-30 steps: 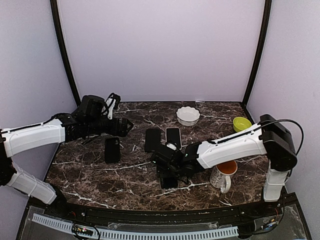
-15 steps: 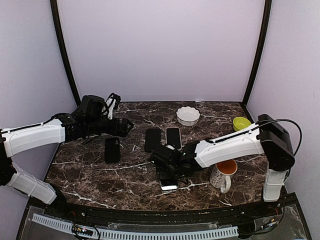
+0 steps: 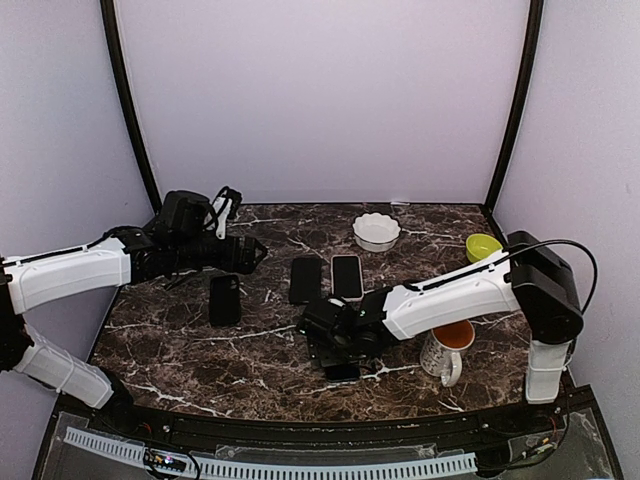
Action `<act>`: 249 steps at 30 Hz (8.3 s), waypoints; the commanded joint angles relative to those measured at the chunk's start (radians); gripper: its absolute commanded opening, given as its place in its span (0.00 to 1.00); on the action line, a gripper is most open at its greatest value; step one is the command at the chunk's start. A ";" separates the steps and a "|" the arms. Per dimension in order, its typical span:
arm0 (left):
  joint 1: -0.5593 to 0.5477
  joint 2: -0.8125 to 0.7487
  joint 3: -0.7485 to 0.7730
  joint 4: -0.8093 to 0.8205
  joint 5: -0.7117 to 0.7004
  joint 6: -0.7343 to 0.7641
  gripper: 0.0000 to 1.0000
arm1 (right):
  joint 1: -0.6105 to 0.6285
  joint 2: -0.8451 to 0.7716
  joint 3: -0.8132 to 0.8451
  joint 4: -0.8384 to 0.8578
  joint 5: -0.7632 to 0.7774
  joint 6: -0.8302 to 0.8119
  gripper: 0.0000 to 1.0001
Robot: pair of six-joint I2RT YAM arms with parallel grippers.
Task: Put the phone into the phone case
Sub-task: Place the phone on the phone case, then press the phone against the phone case, then press the bottom left corner of the phone case, then pick up the phone with the phone case at the center of the board, then press the phone at the top left corner of the phone case, then press the top right corner of the phone case.
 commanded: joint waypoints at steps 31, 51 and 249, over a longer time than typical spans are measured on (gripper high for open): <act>-0.202 0.360 0.135 -0.218 0.194 0.036 0.39 | -0.161 -0.189 -0.112 -0.020 0.038 -0.045 0.32; -0.290 0.586 0.297 -0.260 0.080 0.042 0.30 | -0.184 -0.089 -0.181 0.115 -0.032 -0.100 0.04; -0.251 -0.115 -0.187 0.748 0.940 -0.130 0.00 | 0.021 -0.823 -0.391 0.684 -0.390 -0.806 0.76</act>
